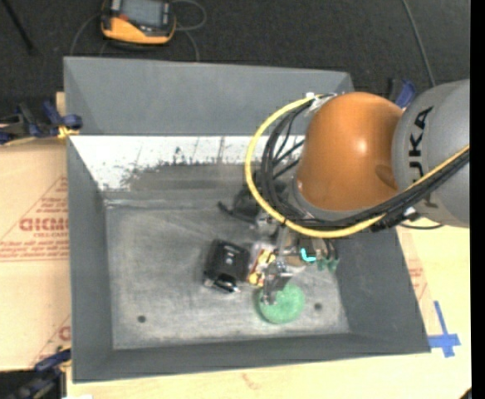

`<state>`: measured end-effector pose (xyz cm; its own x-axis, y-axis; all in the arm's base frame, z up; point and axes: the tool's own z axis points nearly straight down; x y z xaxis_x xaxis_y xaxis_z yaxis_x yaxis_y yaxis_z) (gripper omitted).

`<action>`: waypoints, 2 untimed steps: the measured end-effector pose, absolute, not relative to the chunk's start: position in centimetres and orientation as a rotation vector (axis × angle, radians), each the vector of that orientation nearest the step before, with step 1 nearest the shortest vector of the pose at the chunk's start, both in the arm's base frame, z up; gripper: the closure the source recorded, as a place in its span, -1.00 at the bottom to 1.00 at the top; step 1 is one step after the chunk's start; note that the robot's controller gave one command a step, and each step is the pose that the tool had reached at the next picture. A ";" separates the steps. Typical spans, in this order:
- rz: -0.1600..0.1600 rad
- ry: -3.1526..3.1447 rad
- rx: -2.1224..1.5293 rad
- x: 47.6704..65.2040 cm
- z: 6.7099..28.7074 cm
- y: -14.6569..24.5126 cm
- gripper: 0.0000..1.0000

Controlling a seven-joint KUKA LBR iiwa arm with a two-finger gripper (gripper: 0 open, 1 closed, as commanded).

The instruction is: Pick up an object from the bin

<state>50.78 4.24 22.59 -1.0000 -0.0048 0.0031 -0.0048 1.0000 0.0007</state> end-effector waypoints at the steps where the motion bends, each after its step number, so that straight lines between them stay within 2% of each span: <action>1: -0.002 -3.145 0.006 50.9 22.9 4.2 -1.00; 2: -0.001 -3.150 -0.131 54.3 10.2 4.1 1.00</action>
Offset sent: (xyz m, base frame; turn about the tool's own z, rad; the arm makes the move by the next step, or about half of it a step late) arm 0.0302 0.0005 -0.1315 0.0872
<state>54.29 4.11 10.18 -0.9965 0.0830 -0.0111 0.0830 0.9965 0.0009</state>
